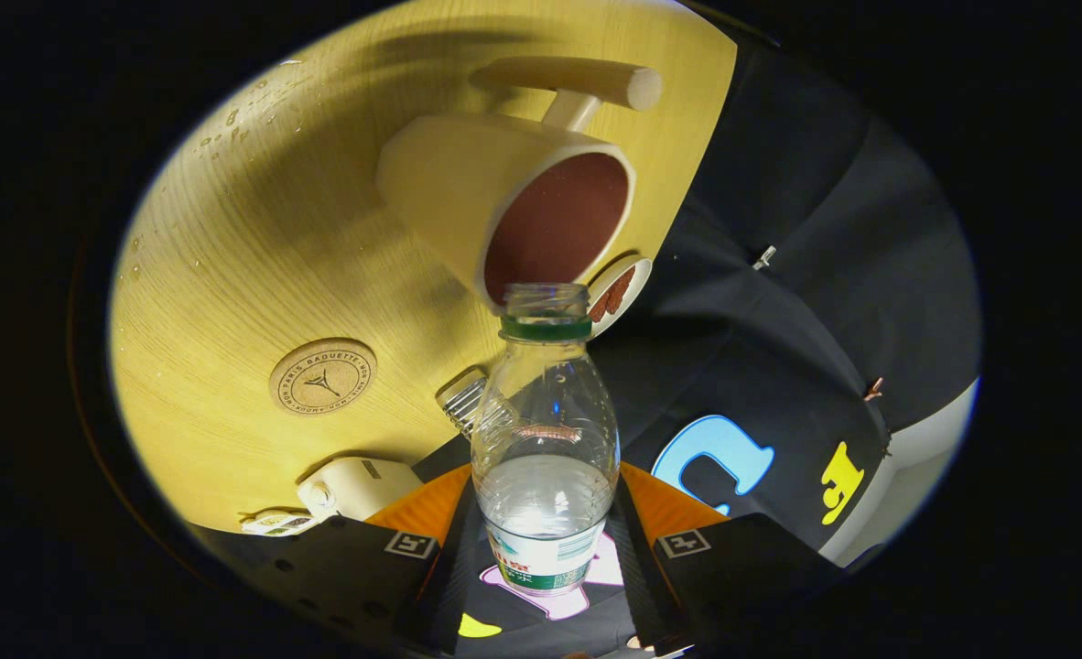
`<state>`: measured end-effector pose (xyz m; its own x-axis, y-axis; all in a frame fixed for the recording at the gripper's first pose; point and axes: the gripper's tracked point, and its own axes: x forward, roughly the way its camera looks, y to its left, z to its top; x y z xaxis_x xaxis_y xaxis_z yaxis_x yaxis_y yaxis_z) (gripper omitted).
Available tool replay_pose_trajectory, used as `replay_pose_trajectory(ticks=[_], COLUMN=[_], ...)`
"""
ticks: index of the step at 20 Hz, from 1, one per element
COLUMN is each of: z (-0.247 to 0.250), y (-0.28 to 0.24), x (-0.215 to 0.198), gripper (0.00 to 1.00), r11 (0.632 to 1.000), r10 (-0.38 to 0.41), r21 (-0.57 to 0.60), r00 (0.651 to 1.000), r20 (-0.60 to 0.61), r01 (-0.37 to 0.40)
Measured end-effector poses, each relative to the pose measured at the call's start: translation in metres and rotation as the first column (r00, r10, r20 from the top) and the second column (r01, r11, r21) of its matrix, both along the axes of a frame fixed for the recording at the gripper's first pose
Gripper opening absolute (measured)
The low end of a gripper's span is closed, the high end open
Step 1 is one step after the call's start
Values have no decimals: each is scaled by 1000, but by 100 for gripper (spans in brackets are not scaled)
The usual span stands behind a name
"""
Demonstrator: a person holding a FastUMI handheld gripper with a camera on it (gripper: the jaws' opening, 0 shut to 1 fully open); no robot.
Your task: Take the bottle from table, then pour the juice into the cup, finally place the bottle on the coaster
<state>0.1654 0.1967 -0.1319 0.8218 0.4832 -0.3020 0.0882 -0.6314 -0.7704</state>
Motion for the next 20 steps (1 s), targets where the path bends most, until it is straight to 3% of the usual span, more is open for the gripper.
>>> replay_pose_trajectory(ticks=[5,7,8,10,13,15,17,20], z=[13,8,5,8,19,35,48,50], y=[-6,-21,-32,-49,-62,-64,-66,-65], x=[-9,-6,-4,-1,0,11,19,22], gripper=[72,72,72,73,73,73,73,73], r11=[995,970,941,851,645,523,422,273], r10=[-39,-125,-173,-250,-275,-231,-168,-45], r21=[94,190,254,371,500,556,584,571], r00=[999,984,965,907,786,735,693,603], r20=[-34,-130,-197,-339,-554,-637,-701,-796], r01=[42,148,221,373,578,646,693,774])
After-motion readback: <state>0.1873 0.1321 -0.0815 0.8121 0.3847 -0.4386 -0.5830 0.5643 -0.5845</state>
